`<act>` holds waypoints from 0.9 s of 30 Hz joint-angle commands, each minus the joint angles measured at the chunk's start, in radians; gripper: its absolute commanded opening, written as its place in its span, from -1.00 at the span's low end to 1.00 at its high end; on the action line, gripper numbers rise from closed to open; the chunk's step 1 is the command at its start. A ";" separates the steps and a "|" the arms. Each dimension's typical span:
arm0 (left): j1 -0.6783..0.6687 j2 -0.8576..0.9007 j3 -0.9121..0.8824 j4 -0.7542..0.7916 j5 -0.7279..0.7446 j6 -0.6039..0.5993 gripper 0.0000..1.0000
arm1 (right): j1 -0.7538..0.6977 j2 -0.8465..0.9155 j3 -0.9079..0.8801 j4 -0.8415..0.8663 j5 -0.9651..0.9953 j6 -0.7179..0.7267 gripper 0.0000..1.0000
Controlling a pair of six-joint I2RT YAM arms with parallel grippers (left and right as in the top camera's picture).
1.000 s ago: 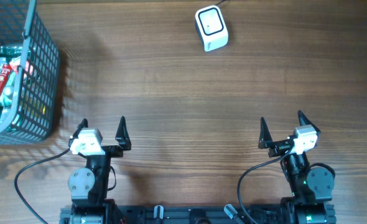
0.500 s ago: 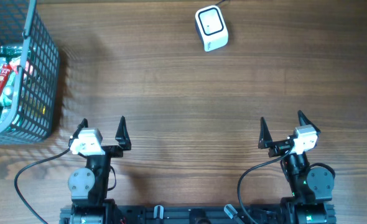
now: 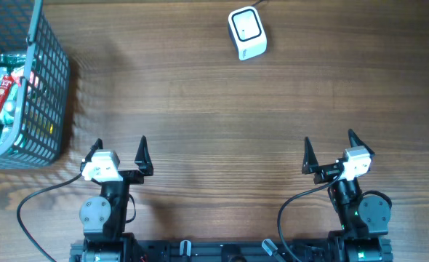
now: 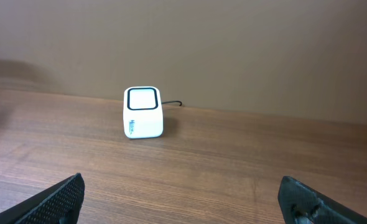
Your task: Scan the item barcode
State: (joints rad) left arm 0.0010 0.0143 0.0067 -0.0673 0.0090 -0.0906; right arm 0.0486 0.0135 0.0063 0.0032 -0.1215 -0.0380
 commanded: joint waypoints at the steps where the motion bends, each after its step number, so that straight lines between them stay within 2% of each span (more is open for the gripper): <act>1: -0.003 0.002 -0.001 -0.009 0.020 0.012 1.00 | -0.008 -0.009 -0.001 0.003 0.020 0.014 0.99; 6: -0.003 0.002 -0.001 0.022 0.007 0.016 1.00 | -0.008 -0.009 -0.001 0.003 0.021 0.014 0.99; 9: -0.003 0.002 0.000 0.050 0.086 0.016 1.00 | -0.008 -0.009 -0.001 0.003 0.021 0.014 1.00; 15: -0.003 0.004 0.129 -0.011 0.103 0.004 1.00 | -0.008 -0.009 -0.001 0.003 0.021 0.014 0.99; 19: -0.003 0.066 0.337 -0.189 0.099 -0.029 1.00 | -0.008 -0.009 -0.001 0.003 0.020 0.014 0.99; 21: -0.003 0.151 0.502 -0.342 0.107 -0.030 1.00 | -0.008 -0.009 -0.001 0.003 0.020 0.014 0.99; 24: -0.004 0.309 0.723 -0.546 0.115 -0.029 1.00 | -0.008 -0.009 -0.001 0.003 0.021 0.014 0.99; 27: -0.004 0.562 1.026 -0.824 0.183 -0.029 1.00 | -0.008 -0.009 -0.001 0.003 0.021 0.014 0.99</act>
State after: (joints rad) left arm 0.0010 0.3672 0.7918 -0.7334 0.1173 -0.1127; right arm 0.0486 0.0135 0.0063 0.0021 -0.1207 -0.0380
